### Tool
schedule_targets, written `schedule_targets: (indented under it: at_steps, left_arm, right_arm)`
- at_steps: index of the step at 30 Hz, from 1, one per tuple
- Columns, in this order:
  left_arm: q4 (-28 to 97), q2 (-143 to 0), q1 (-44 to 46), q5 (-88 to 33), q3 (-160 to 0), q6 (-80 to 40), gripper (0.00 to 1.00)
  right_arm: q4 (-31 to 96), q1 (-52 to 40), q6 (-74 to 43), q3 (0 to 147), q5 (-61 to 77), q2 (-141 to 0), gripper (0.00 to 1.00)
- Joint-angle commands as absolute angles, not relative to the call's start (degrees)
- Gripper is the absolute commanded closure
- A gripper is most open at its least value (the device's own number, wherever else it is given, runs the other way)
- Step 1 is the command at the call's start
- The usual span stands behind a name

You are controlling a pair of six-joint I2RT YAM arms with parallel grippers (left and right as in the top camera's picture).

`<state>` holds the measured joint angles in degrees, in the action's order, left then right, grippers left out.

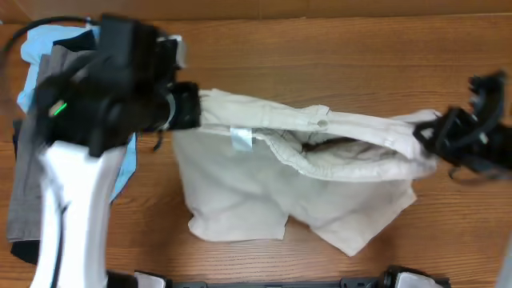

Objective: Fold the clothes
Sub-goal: 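Lay the shorts flat on the table, waistband toward the back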

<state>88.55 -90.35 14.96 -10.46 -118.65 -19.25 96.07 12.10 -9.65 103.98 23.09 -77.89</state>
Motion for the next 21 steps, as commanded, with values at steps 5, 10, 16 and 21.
schedule_targets:
  at_steps: [5, 10, 16, 21]
  left_arm:
    - [73.5, -100.7, 12.8, 1.7, -104.7, -21.8, 0.96]
    - [60.5, -108.6, 12.8, 1.7, -103.3, -21.9, 0.96]
    - [42.3, -115.7, 12.8, 1.4, -103.3, -21.9, 0.96]
    - [18.6, -120.9, 13.1, 0.3, -103.3, -24.9, 0.01]
  right_arm:
    - [85.7, 6.5, -7.2, 102.2, 13.0, -93.9, 0.96]
    - [75.5, 4.2, -7.2, 102.2, 13.0, -104.7, 0.96]
    - [59.6, 4.1, -7.5, 102.2, 13.3, -111.5, 0.96]
    - [38.9, 2.9, -7.4, 102.2, 15.0, -114.4, 0.0]
